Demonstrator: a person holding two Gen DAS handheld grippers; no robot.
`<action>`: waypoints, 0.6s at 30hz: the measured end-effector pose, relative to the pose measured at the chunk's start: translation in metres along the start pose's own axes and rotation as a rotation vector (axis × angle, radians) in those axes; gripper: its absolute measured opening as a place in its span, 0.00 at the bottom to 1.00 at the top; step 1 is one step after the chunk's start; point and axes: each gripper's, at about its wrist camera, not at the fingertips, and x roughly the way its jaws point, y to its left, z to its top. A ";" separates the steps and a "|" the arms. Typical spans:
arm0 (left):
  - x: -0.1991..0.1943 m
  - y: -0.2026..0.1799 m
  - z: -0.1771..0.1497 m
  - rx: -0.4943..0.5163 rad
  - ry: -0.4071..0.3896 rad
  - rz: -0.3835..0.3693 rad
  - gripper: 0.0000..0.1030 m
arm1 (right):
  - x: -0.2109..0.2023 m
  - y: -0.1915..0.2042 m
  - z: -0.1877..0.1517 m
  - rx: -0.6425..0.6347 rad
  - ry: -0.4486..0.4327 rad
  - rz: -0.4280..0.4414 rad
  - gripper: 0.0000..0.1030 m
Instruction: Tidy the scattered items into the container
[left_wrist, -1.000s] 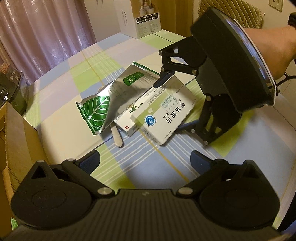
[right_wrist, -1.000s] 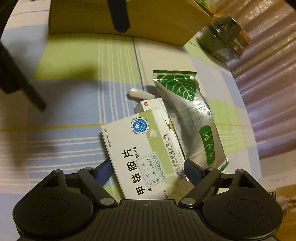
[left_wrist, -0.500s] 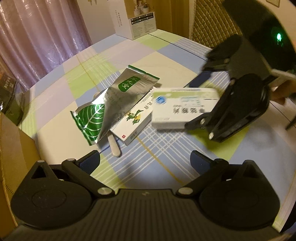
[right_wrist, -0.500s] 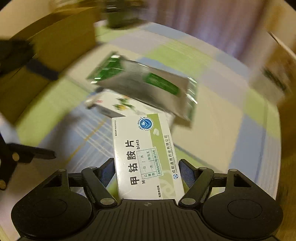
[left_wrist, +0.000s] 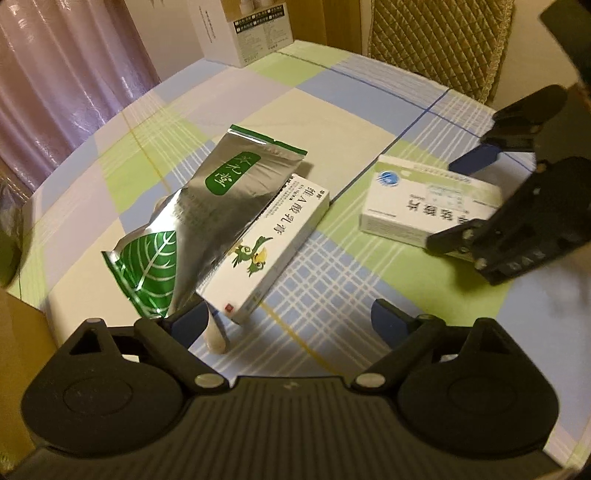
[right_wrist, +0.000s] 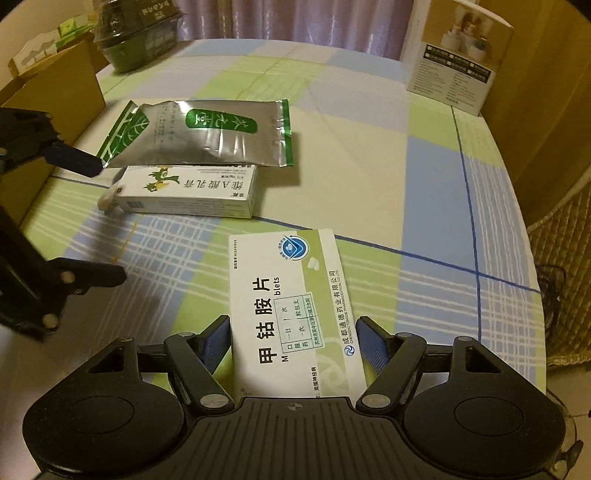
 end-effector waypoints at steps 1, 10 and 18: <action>0.004 0.001 0.002 0.003 0.002 -0.001 0.89 | 0.001 -0.001 -0.001 0.006 0.002 -0.001 0.73; 0.026 0.011 0.008 -0.031 -0.011 0.011 0.82 | 0.012 -0.008 -0.003 0.041 0.021 -0.005 0.73; 0.034 0.018 0.016 0.003 -0.024 0.002 0.84 | 0.013 -0.011 0.000 0.072 0.021 -0.008 0.73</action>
